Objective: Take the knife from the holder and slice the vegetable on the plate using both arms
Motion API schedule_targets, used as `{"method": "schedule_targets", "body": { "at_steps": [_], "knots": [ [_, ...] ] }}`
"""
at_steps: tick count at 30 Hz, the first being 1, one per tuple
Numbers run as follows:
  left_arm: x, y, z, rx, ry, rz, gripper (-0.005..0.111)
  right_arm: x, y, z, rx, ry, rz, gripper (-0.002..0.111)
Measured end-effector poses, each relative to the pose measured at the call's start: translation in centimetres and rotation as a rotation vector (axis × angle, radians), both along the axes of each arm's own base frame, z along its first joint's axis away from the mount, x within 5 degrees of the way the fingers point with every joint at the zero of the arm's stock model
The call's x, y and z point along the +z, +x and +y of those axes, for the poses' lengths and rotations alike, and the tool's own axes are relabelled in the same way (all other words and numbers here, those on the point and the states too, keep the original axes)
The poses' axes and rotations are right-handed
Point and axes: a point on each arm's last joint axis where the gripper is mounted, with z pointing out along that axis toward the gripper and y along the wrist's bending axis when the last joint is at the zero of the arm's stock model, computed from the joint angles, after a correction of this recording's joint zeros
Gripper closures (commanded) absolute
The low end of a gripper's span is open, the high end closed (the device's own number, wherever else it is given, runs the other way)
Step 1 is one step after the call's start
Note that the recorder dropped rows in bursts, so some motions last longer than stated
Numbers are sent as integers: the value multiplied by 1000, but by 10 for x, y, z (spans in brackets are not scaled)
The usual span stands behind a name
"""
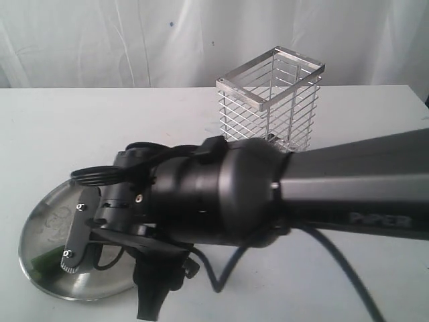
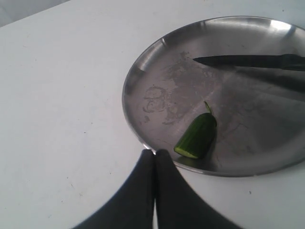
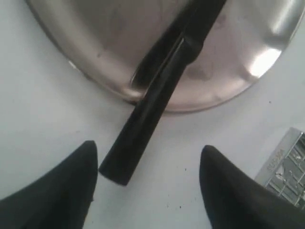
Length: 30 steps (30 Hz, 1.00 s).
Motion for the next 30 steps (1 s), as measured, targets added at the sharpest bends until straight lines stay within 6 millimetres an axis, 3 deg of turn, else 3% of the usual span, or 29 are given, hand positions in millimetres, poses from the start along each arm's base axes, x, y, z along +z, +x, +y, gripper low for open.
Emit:
{"method": "schedule_targets", "body": {
  "at_steps": [6, 14, 27, 30],
  "knots": [
    [0, 0, 0, 0, 0, 0, 107, -14, 12, 25, -25, -1, -2, 50],
    [0, 0, 0, 0, 0, 0, 107, -43, 23, 41, -81, -57, 17, 54],
    [0, 0, 0, 0, 0, 0, 107, -56, 47, 34, -170, -96, -2, 54],
    [0, 0, 0, 0, 0, 0, 107, -56, 50, 31, -188, -99, -5, 65]
  ]
}}
